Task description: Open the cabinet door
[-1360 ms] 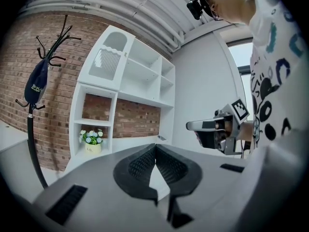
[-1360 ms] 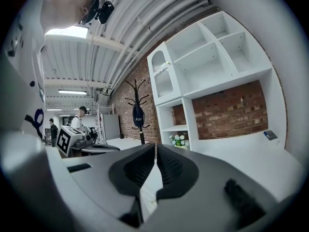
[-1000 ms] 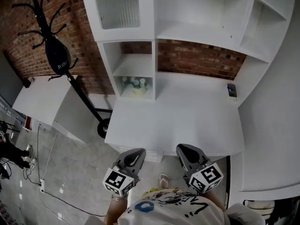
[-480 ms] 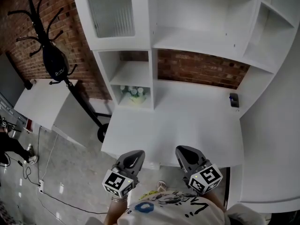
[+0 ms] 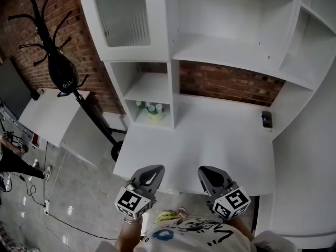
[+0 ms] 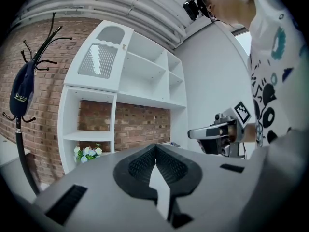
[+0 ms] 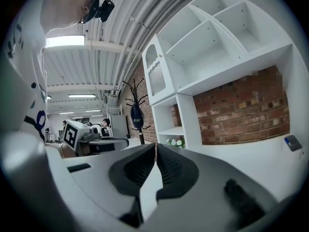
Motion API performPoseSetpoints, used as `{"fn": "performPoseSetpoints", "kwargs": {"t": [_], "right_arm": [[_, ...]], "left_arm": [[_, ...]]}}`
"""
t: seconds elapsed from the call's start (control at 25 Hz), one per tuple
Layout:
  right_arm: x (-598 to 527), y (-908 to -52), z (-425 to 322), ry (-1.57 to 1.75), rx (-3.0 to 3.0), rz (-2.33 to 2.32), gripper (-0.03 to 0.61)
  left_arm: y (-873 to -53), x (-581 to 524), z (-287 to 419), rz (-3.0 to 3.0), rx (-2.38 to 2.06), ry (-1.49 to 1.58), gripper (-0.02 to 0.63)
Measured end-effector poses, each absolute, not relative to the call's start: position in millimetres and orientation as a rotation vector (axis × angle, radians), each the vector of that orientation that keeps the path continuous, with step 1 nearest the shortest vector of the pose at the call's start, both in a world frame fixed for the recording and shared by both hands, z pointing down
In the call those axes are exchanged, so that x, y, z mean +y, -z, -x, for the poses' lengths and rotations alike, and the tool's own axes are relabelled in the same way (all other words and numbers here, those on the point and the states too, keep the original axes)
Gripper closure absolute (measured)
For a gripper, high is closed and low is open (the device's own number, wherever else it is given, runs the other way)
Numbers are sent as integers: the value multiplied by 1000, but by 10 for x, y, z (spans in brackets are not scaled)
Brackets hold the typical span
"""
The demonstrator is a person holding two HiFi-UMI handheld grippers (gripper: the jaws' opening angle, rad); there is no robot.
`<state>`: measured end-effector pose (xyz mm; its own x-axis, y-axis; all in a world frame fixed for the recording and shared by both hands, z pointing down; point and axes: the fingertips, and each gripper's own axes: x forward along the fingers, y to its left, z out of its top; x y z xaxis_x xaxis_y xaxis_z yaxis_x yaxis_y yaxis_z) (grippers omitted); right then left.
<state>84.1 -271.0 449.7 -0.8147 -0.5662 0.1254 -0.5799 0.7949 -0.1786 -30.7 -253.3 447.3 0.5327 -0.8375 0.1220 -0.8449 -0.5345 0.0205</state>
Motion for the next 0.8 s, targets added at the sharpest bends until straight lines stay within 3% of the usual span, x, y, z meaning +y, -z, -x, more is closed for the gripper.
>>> {"fn": "performPoseSetpoints", "kwargs": {"t": [0.4, 0.8], "right_arm": [[-3032, -4420, -568, -300, -2926, -934, 549], [-3552, -3763, -135, -274, -3085, -913, 549]], "left_arm": [[-4376, -2915, 510, -2706, -1436, -133, 599], [-3954, -3540, 830, -2823, -1385, -107, 598]]}}
